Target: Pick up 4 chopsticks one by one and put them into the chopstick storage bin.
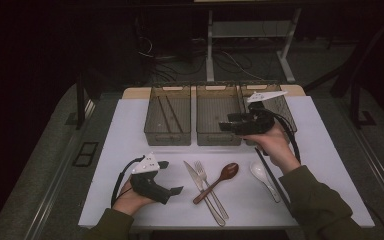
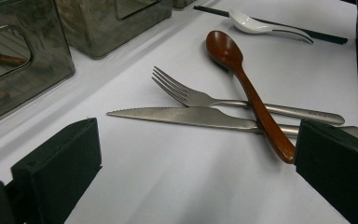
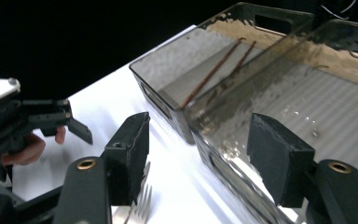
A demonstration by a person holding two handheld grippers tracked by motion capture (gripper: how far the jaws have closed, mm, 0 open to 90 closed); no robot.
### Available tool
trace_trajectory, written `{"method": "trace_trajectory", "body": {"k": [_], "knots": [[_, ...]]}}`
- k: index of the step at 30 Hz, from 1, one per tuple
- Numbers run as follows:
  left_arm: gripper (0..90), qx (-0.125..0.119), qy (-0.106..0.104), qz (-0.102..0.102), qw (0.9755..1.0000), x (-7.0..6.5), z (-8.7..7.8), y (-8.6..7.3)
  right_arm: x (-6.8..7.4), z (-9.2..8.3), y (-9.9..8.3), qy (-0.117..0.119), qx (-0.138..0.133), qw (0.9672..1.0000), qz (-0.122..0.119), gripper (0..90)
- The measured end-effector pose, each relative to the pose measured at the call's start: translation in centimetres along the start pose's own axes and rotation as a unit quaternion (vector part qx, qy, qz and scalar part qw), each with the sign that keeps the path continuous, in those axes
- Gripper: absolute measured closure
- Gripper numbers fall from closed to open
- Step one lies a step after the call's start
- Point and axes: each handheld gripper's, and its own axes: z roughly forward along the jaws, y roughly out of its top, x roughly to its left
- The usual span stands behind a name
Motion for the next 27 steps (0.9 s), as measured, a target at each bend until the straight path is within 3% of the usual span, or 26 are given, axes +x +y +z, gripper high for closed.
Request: {"method": "trace_trajectory", "body": {"k": [7,14,21,27], "knots": [[0.0,-0.001,0.003,-0.002,1.0000,0.0,-0.1,0.0,-0.6,-2.5,-2.2,-0.015,-0.010,0.9998,0.005,34.8],[0.0,-0.003,0.003,-0.001,1.0000,0.1,-0.1,0.0,-1.0,-4.8,-4.3,-0.037,-0.021,0.9990,-0.012,31.9],[0.0,-0.005,0.005,-0.002,1.0000,0.1,-0.1,0.0,-1.1,-6.6,-6.6,-0.055,-0.011,0.9982,-0.022,31.5],[0.0,-0.006,0.006,-0.001,1.0000,0.1,-0.3,0.0,-1.1,-7.8,-8.4,-0.081,0.017,0.9963,-0.023,31.5]]}}
